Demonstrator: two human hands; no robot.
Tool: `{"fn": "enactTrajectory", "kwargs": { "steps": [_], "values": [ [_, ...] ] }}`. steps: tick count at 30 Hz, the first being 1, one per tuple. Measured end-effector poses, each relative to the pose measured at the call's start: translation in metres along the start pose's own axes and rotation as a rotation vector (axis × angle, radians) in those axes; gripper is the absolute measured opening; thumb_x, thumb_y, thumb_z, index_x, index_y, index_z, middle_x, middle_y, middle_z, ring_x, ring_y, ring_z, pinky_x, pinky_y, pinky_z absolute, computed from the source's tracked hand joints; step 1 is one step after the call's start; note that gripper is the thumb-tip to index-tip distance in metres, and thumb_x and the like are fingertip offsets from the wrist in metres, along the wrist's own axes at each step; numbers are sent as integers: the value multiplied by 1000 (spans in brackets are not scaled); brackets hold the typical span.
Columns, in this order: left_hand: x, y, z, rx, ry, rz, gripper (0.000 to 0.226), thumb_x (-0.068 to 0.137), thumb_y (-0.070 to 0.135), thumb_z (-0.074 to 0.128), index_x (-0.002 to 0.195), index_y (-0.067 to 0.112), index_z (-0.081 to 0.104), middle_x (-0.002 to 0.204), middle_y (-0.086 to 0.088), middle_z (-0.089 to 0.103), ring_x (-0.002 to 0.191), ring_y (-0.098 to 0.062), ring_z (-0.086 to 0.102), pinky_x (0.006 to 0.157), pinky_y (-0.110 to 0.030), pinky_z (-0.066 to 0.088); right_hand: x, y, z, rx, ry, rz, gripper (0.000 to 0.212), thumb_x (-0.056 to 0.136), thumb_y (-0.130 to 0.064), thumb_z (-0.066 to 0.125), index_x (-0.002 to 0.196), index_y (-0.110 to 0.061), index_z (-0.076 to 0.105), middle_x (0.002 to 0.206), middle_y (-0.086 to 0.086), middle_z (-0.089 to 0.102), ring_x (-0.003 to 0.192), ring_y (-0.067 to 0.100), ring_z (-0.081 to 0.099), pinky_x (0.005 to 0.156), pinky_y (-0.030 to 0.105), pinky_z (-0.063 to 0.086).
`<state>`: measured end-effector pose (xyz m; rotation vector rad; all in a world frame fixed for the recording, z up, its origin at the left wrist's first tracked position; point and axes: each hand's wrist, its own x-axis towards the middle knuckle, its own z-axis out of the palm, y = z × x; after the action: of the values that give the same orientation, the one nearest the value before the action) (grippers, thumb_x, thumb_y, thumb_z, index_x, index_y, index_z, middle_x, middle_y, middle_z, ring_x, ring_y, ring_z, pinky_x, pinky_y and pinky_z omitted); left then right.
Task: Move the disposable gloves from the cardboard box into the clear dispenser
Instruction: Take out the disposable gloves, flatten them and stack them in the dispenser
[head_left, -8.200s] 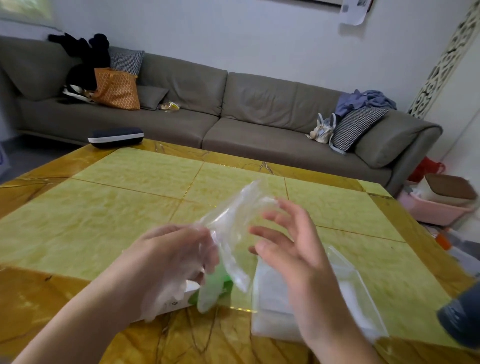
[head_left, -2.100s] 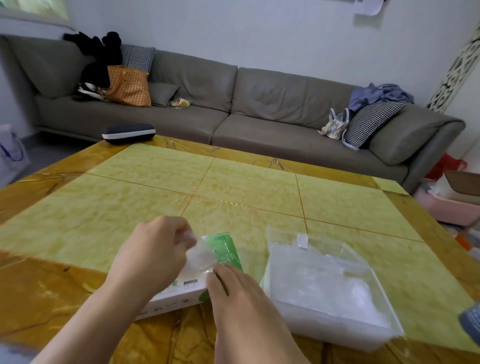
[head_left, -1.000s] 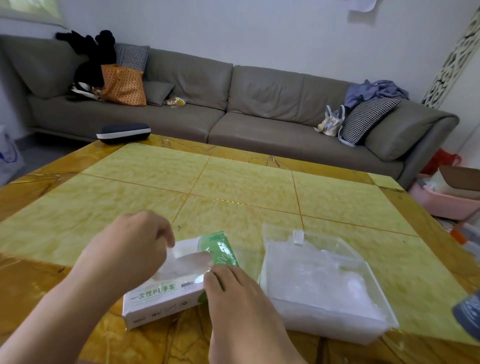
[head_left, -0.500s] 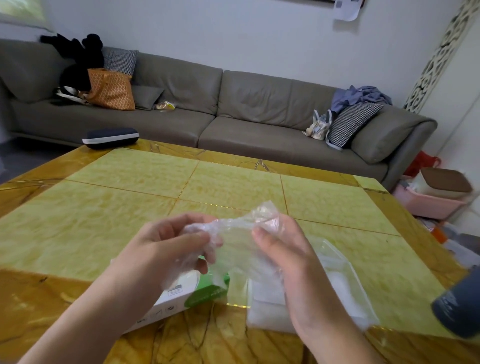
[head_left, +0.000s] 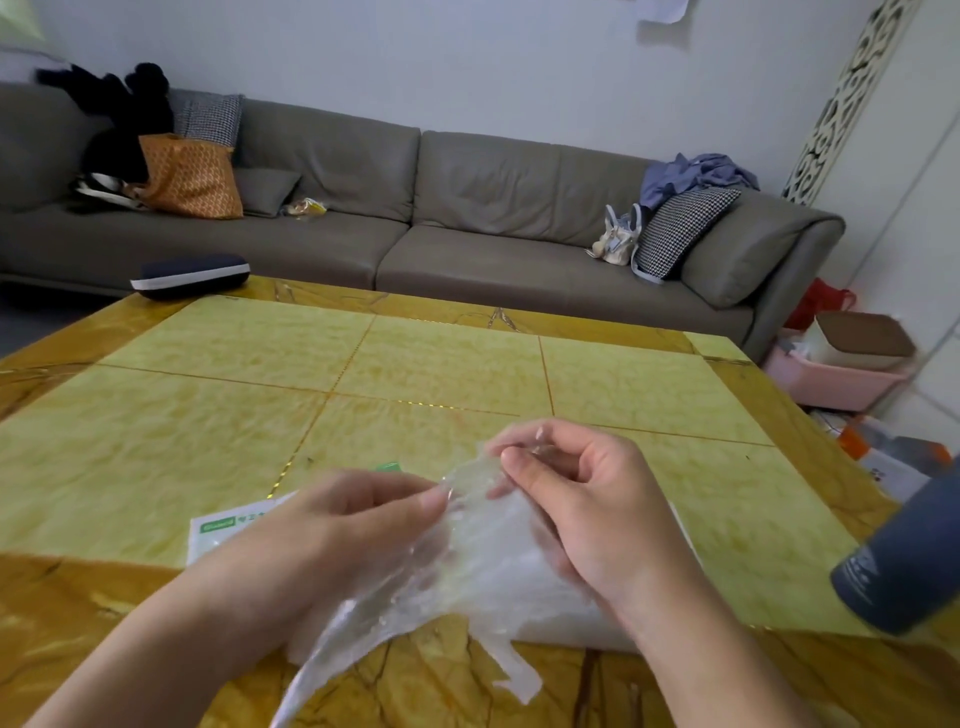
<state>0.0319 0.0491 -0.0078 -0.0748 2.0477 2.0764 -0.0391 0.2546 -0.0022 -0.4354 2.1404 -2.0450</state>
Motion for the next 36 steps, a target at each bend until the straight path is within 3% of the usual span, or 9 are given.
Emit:
{"fn": "enactTrajectory", "kwargs": {
  "steps": [4,9,12,15,19,23,26,30,36],
  "values": [
    [11,-9,0,-210,59,5,23,84,16,85,97,-1,76,84,-19,67,63,-21,63,52,-24,52,1,2,-4,-157,22,-47,16,103,-17,66,95,-23,79,73,11,75,32,17,41,37,20,32],
    [13,-7,-17,-402,223,108,15,85,12,75,96,2,74,85,-13,58,70,-18,60,60,-23,59,2,0,-17,-237,99,-57,18,104,-17,63,96,-21,78,78,3,78,33,18,42,36,22,33],
    [12,-2,-22,-761,242,203,18,90,16,64,106,7,65,83,-2,55,70,-15,56,60,-23,55,3,1,-19,-184,176,-51,19,105,-16,61,96,-18,77,76,8,76,33,14,42,35,20,32],
    [12,-8,-21,-978,188,217,35,96,39,62,115,10,62,89,0,54,77,-16,55,69,-28,55,5,3,-18,-71,279,-59,21,106,-18,60,95,-17,77,70,16,72,35,15,38,36,19,30],
    [20,-22,-8,-807,105,95,78,77,68,78,117,2,67,97,-10,61,87,-26,62,97,-43,46,7,4,-20,198,426,-47,20,106,-16,61,93,-13,77,71,12,69,40,14,32,37,20,21],
    [20,-21,11,-307,-107,-11,90,57,84,77,94,2,77,99,-19,73,87,-32,70,84,-41,54,7,4,-23,274,520,-23,18,106,-19,61,97,-14,76,71,7,66,44,11,34,39,24,22],
    [12,-19,39,-145,-191,83,70,74,70,77,110,10,79,114,-17,76,103,-36,73,79,-42,59,5,8,-15,223,489,-53,24,108,-22,59,91,-19,75,67,12,60,41,12,33,39,22,24],
    [17,-20,65,-276,65,221,36,79,38,84,82,3,75,78,-19,68,67,-32,67,59,-38,53,2,13,-7,104,464,-73,25,108,-25,58,90,-21,74,55,8,55,36,13,35,39,22,28],
    [13,-22,47,-139,57,269,44,84,36,78,60,5,57,57,-16,51,58,-29,55,57,-30,47,7,8,-24,160,549,-97,19,108,-18,57,99,-12,73,69,1,66,39,13,37,36,22,29]
  ]
}}
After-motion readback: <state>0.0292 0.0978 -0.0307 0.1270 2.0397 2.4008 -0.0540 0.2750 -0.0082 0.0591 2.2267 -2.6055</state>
